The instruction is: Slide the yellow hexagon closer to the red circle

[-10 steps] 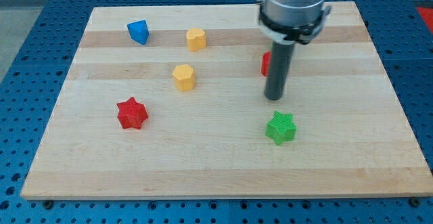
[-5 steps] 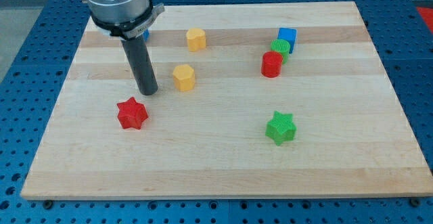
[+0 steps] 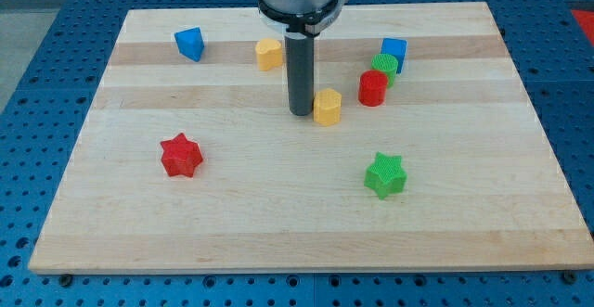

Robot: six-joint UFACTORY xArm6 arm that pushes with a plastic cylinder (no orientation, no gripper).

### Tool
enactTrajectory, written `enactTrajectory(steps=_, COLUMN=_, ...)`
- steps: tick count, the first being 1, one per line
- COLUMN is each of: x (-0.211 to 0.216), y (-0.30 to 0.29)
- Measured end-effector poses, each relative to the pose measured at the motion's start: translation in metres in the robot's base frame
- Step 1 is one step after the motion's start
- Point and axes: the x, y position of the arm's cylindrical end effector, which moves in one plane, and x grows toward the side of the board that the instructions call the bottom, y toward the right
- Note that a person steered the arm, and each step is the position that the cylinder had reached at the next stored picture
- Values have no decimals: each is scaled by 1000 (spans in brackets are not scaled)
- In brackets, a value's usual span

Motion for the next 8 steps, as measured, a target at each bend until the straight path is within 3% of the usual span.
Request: enactTrajectory(steps=8, x=26, y=26)
